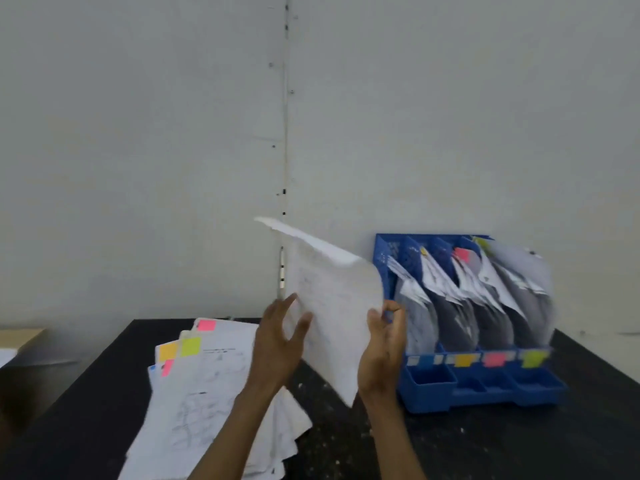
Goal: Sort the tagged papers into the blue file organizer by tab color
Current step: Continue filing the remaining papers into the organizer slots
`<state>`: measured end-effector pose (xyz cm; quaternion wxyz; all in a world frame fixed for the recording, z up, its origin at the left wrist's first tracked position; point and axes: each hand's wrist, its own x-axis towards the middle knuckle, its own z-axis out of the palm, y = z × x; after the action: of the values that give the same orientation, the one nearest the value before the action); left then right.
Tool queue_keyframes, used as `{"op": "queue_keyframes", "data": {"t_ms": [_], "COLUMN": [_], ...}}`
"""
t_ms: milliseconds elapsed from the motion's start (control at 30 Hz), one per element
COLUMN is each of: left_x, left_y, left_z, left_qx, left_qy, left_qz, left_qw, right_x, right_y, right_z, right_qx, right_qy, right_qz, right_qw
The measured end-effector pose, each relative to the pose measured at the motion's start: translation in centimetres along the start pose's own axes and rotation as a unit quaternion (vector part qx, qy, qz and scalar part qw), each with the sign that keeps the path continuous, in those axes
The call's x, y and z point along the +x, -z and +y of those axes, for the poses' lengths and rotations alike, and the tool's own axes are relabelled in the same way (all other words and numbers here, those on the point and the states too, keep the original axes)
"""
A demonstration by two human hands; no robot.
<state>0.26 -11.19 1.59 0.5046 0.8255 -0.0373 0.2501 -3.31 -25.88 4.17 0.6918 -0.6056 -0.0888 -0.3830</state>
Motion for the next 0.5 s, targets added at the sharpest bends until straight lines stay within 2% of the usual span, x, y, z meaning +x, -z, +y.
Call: {"op": "queue_keyframes", "data": {"t_ms": [167, 267, 367, 433, 500], "left_x": [1.5, 1.1, 0.2, -0.1, 0.2], "left_y": [-11.1, -17.2, -22.7, -26.1, -28.6], "left_z": [11.7, 17.5, 20.8, 22.1, 22.5], "left_qx": [-0.148, -0.160, -0.152, -0.148, -0.120], "left_qy": [-0.075, -0.124, -0.157, -0.129, -0.065], "left_qz": [-0.114, -0.185, -0.255, -0.254, -0.230], "left_qw": [0.980, 0.962, 0.942, 0.947, 0.964], "right_x": [6.9, 9.9, 12.0, 13.4, 14.4], "right_y": [9.6, 14.5, 18.7, 21.9, 24.5], "right_z": [-3.2, -3.7, -2.9, -2.4, -2.0], "right_qx": [0.000, -0.041, -0.147, -0.207, -0.213], "right_qy": [0.104, 0.133, 0.129, 0.135, 0.129], "right_qz": [0.121, 0.158, 0.177, 0.218, 0.257], "right_qw": [0.987, 0.978, 0.965, 0.944, 0.934]}}
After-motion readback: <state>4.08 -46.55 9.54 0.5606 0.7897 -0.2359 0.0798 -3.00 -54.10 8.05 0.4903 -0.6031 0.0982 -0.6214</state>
